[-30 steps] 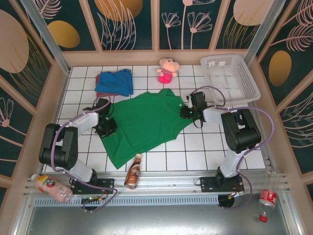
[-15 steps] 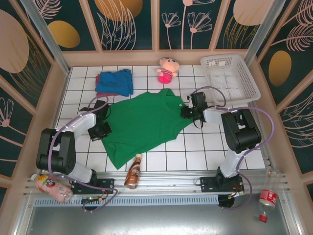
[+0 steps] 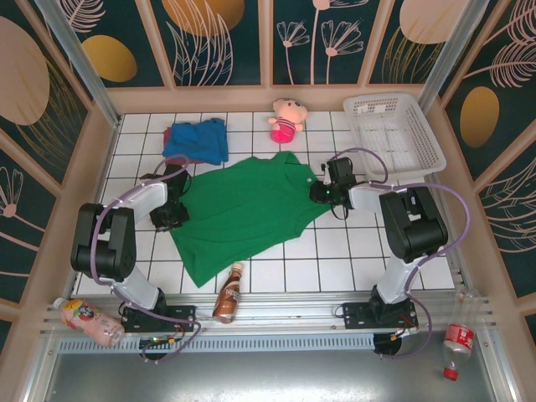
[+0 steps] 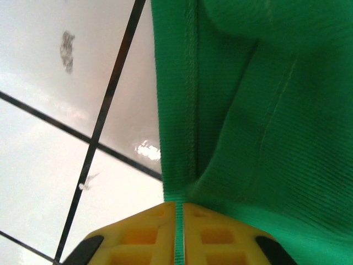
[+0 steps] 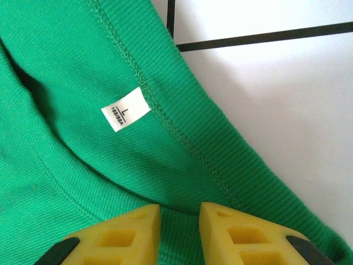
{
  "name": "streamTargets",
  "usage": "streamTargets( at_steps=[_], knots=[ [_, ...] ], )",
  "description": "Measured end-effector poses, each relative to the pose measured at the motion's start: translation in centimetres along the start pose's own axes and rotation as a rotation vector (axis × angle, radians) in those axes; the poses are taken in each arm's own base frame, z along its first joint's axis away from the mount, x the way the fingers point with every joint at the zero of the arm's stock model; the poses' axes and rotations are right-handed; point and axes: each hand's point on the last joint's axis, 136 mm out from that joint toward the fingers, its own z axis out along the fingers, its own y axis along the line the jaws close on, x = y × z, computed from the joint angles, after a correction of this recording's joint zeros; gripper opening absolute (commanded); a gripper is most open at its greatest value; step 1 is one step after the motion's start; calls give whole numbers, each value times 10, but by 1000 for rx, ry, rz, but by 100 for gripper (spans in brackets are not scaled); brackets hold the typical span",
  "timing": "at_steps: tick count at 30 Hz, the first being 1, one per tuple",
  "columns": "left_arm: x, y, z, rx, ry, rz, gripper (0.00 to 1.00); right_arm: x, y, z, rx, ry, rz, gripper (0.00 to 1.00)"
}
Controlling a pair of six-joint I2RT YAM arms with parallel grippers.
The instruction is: Fold and stack the tank tops
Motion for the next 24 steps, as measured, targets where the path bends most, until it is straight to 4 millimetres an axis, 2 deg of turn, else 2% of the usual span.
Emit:
streamTargets(
  at_steps=[4,7,9,12,15,17,20,24],
  knots=[
    [-1,0,-1,1,4,4,25,4,-1,-5,2,17,18,29],
    [5,2,-4,0,24,-2,35,10,-2,-12,6,40,33,29],
    [10,4,-13,17,26,-16,38,11,-2,-18,5,43,37,30],
    [15,-1,-37,123,-1,-60,40,5,7,-27,-31,28,35,30],
    [36,-13,-50,229,9,-82,39,-3,18,-36,-82,3,40,30],
    [59,-24,-45,285,52,-79,38,-7,25,-37,-119,-9,46,31],
    [92,-28,-26,303,144,-90,37,-4,31,-35,-156,-4,58,31],
    [104,-33,-13,329,190,-129,35,1,30,-22,-171,17,69,31]
  ],
)
